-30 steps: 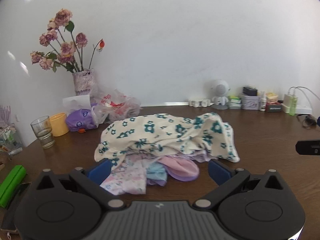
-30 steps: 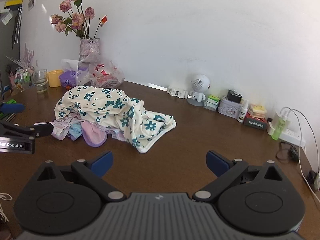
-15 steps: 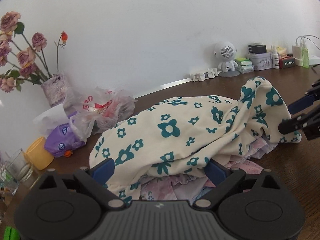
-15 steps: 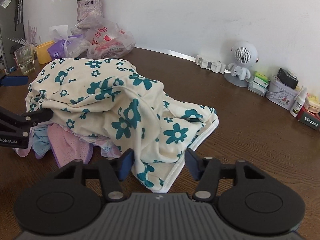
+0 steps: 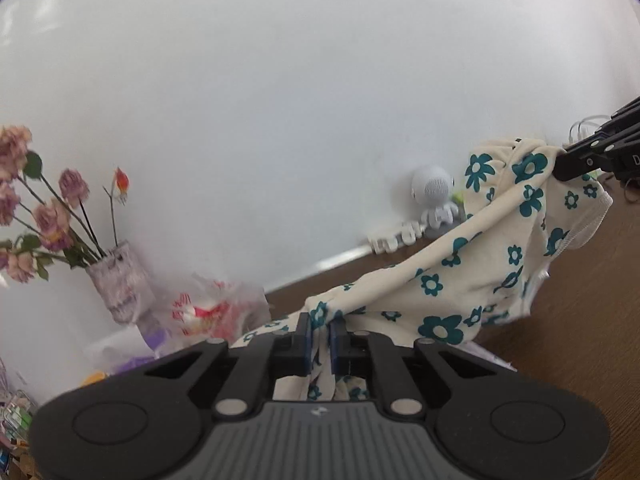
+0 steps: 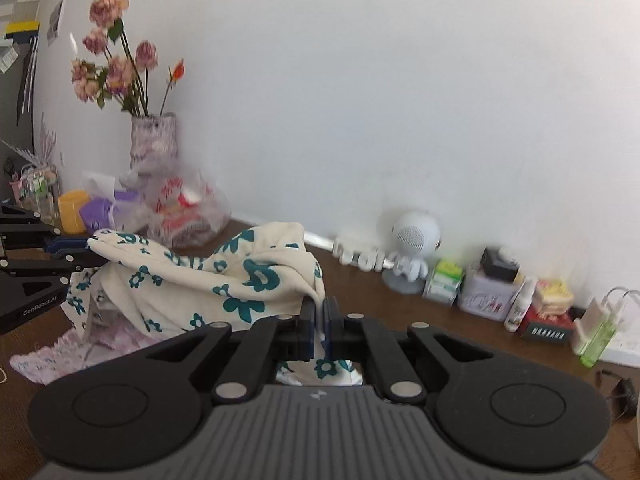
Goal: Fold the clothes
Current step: 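Lift the cream floral shirt with both grippers and shake it out in the air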
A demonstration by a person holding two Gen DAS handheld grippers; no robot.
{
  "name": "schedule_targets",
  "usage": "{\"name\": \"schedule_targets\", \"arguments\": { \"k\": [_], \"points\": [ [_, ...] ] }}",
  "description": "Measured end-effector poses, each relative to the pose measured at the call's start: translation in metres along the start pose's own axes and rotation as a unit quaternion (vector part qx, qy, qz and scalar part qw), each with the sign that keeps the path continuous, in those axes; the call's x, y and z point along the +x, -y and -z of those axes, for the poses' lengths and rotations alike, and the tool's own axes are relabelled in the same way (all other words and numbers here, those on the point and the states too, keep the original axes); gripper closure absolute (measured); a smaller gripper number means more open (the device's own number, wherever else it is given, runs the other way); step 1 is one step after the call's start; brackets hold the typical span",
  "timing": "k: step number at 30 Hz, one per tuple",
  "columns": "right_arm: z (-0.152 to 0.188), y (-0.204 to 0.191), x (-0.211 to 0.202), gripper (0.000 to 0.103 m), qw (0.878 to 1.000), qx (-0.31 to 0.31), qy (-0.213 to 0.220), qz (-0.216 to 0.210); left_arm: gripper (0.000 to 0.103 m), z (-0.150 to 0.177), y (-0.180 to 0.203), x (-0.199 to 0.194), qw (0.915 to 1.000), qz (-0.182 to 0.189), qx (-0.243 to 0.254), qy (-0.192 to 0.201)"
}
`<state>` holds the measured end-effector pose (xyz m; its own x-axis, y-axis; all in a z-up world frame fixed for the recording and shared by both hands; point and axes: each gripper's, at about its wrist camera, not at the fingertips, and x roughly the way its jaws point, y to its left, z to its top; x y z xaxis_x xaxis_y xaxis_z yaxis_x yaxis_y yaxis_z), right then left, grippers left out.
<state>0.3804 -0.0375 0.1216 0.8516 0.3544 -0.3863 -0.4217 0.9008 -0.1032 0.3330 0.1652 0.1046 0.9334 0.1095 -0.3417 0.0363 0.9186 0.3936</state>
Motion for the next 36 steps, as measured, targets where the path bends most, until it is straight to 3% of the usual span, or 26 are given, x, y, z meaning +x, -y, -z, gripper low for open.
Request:
{"name": "schedule_targets", "arguments": {
  "k": [5,8,13,15,19,20,22,25,27,29,32,34,36],
  "points": [
    [-0.033,0.027,-0.105,0.1,0.997,-0.016,0.079,0.002,0.096,-0.039,0.012,-0.101,0.9973,0.032,0.016,0.064],
    [-0.031,0.045,-0.159,0.1,0.994,-0.023,0.104,0.017,0.096,-0.055,0.028,-0.155,0.9938,0.061,0.028,0.089],
    [-0.021,0.075,-0.24,0.1,0.99,-0.036,0.129,0.047,0.095,-0.047,0.083,-0.2,0.9828,0.167,0.037,0.069],
    [0.006,0.085,-0.247,0.1,0.993,-0.043,0.094,0.06,0.095,-0.023,0.117,-0.205,0.9737,0.218,0.053,0.038],
    [0.079,0.103,-0.245,0.1,0.997,-0.04,-0.011,0.068,0.095,0.028,0.182,-0.195,0.9459,0.315,0.064,-0.043],
    [0.098,0.106,-0.242,0.1,0.996,-0.04,-0.038,0.07,0.095,0.035,0.188,-0.193,0.9414,0.327,0.062,-0.056],
    [0.133,0.11,-0.24,0.1,0.993,-0.04,-0.087,0.074,0.092,0.042,0.182,-0.196,0.9408,0.329,0.051,-0.065],
    [0.179,0.113,-0.242,0.1,0.985,-0.028,-0.149,0.078,0.067,0.053,0.173,-0.201,0.9395,0.332,0.034,-0.077],
    [0.205,0.113,-0.246,0.098,0.979,-0.013,-0.186,0.079,0.043,0.06,0.167,-0.204,0.9385,0.334,0.022,-0.085],
    [0.22,0.121,-0.249,0.09,0.972,0.019,-0.224,0.069,0.033,0.067,0.16,-0.207,0.9372,0.336,0.011,-0.094],
    [0.225,0.14,-0.267,0.06,0.971,0.09,-0.215,0.05,0.027,0.077,0.151,-0.211,0.9349,0.338,-0.006,-0.106],
    [0.216,0.153,-0.281,0.055,0.975,0.128,-0.18,0.032,0.027,0.084,0.144,-0.213,0.9355,0.334,-0.016,-0.115],
    [0.205,0.159,-0.282,0.046,0.977,0.14,-0.159,0.017,0.026,0.091,0.136,-0.209,0.9419,0.308,-0.016,-0.132]
  ]
}}
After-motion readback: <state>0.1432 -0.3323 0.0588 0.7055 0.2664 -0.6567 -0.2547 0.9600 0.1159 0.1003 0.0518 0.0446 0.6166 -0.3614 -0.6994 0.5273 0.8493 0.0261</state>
